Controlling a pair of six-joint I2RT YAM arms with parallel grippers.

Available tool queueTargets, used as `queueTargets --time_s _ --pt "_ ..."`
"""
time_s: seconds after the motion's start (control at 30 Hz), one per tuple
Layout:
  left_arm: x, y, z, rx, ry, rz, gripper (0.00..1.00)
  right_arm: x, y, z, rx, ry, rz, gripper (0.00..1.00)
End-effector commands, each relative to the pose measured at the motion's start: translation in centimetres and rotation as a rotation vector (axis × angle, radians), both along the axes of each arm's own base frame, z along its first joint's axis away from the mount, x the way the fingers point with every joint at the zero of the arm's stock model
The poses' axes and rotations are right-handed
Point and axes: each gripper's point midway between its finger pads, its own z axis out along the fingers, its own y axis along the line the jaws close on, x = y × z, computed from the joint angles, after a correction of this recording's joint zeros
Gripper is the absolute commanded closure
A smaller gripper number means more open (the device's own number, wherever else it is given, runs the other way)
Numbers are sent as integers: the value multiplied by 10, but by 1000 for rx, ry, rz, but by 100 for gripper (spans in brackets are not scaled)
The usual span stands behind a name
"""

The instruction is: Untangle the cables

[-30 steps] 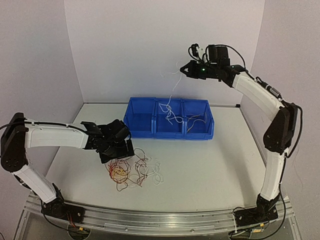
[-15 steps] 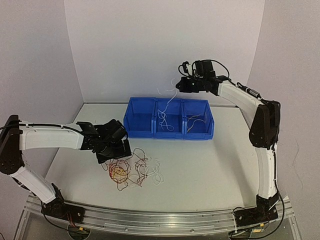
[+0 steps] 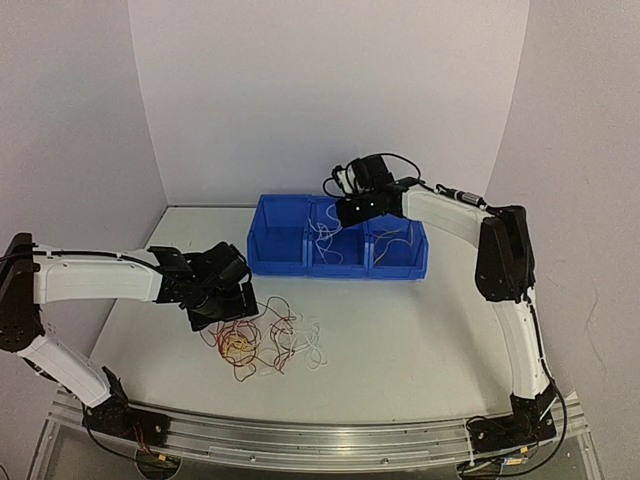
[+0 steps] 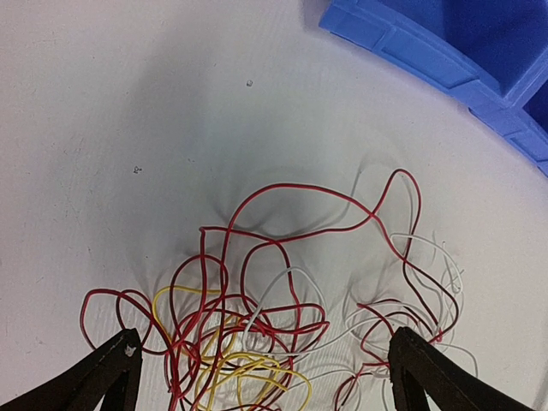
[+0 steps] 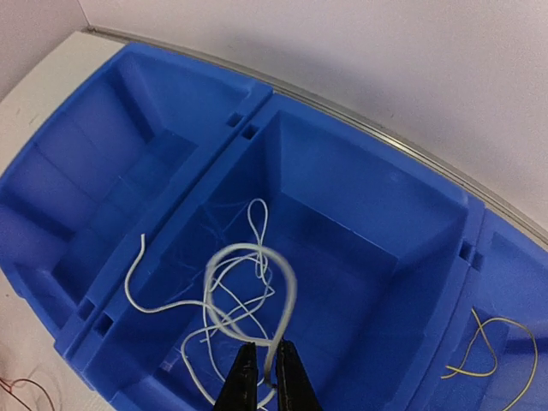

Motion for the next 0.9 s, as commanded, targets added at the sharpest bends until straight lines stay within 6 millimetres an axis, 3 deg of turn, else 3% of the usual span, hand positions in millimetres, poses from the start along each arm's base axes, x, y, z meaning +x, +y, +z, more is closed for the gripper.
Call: queueTargets --time_s 0.0,0.23,0.43,0.53,0.6,0.7,0.87 --pt "-1 0 2 -8 -1 10 0 12 -6 3 -116 -68 -14 90" --pt "-3 3 1 -10 0 17 0 4 -3 11 -141 -71 26 50" --pt "-3 1 -1 -8 8 15 0 -19 -3 48 -144 -115 77 32" --pt "-2 0 -2 -7 11 14 0 -39 -8 64 -120 -109 98 29" --pt "-3 0 -4 -6 13 13 0 -65 -4 66 -74 -66 176 26" --pt "-4 0 -8 -10 17 11 0 -126 12 60 -16 13 370 21" --pt "-5 1 -19 -9 26 16 0 -263 39 16 7 167 762 20"
